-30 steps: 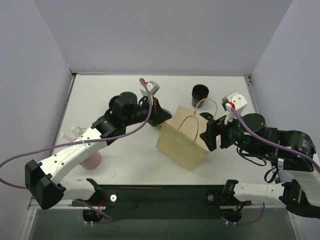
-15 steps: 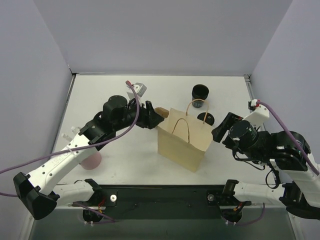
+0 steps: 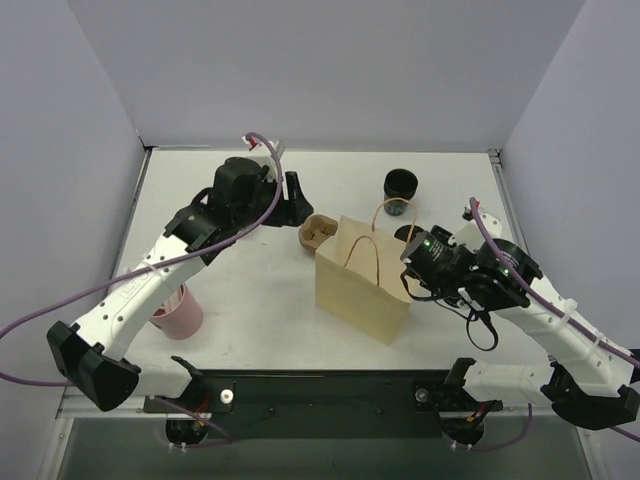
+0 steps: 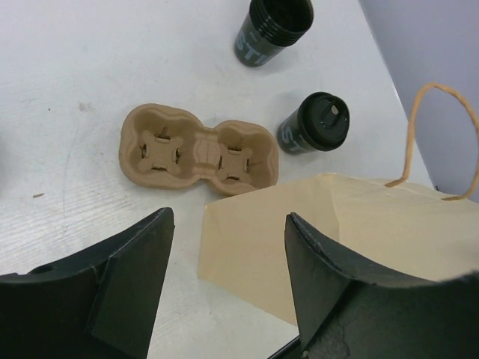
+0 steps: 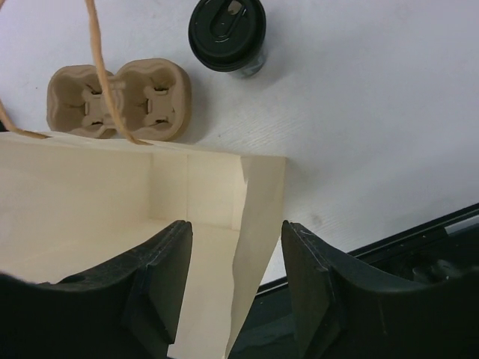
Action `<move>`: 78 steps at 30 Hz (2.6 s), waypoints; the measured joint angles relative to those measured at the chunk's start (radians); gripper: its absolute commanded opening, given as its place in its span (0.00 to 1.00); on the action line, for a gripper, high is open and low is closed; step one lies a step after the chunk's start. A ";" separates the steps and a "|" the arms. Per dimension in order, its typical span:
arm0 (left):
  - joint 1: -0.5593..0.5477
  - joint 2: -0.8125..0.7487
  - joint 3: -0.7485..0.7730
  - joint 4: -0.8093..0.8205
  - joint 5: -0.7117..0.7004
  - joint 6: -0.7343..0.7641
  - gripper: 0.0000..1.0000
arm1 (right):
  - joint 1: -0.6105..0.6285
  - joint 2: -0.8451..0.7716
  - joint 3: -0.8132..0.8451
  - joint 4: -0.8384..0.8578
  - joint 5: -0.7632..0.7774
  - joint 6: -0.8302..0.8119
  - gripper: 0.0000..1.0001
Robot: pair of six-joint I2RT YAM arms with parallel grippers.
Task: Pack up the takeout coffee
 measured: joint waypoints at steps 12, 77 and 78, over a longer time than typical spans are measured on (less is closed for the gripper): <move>-0.002 0.216 0.162 -0.142 -0.047 0.031 0.67 | -0.051 -0.085 -0.143 0.002 -0.030 -0.061 0.00; -0.118 0.766 0.328 -0.035 -0.081 0.201 0.65 | -0.082 -0.287 -0.201 -0.005 -0.039 -0.181 0.02; -0.118 0.766 0.329 -0.035 -0.084 0.202 0.66 | -0.082 -0.287 -0.202 -0.005 -0.039 -0.181 0.02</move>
